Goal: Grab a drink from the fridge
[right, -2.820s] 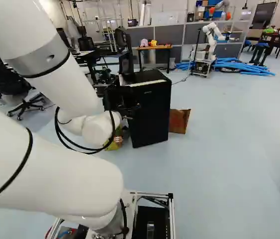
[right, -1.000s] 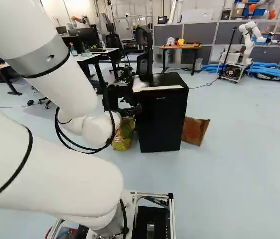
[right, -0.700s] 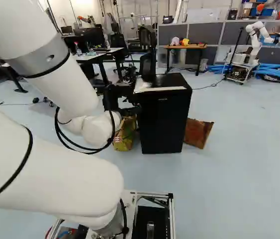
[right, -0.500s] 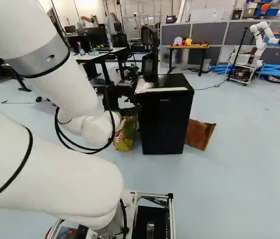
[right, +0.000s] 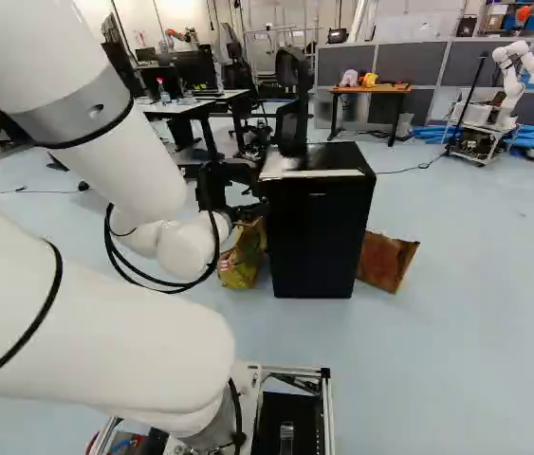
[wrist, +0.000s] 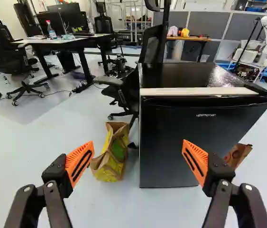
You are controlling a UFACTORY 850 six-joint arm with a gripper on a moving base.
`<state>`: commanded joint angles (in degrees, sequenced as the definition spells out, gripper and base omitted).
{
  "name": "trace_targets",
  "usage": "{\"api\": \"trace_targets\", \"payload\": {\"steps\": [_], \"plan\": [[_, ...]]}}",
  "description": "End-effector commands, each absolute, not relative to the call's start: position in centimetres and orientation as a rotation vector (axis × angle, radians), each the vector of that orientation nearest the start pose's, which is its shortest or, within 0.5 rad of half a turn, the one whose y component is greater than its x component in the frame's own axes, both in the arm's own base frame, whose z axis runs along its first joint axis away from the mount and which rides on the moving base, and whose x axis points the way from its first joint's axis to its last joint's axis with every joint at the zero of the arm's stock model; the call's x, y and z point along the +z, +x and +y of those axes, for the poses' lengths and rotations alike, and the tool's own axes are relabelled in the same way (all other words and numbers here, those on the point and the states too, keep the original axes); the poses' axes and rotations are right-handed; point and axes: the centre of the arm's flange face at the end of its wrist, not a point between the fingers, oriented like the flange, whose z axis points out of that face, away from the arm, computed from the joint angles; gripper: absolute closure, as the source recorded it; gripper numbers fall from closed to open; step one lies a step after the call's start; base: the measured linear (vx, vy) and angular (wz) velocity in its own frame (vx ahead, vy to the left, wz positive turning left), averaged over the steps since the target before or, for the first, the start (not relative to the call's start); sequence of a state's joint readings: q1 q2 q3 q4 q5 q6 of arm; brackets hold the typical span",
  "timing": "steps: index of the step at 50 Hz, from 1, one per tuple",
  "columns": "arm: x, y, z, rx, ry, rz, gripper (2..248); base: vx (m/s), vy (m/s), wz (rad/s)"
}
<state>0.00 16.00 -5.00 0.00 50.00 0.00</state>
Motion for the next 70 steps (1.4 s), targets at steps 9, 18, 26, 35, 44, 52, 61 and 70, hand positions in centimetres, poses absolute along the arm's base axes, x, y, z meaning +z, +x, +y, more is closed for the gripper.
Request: {"api": "trace_targets", "payload": {"steps": [9,18,26,35,44,52,61,70], "plan": [[36.56,27.03,0.0,-1.824,-2.558,0.0,3,0.019,-0.021,-0.009],[36.56,27.03,0.0,-1.824,-2.558,0.0,3,-0.005,0.002,-0.01],[36.56,27.03,0.0,-1.824,-2.558,0.0,3,0.022,-0.001,-0.002],[36.56,27.03,0.0,-1.824,-2.558,0.0,3,0.025,0.0,-0.001],[36.56,27.03,0.0,-1.824,-2.558,0.0,3,0.026,0.0,-0.001],[36.56,27.03,0.0,-1.824,-2.558,0.0,3,0.031,-0.001,-0.002],[36.56,27.03,0.0,-1.824,-2.558,0.0,3,0.04,0.0,-0.003],[36.56,27.03,0.0,-1.824,-2.558,0.0,3,0.043,0.0,-0.003]]}}
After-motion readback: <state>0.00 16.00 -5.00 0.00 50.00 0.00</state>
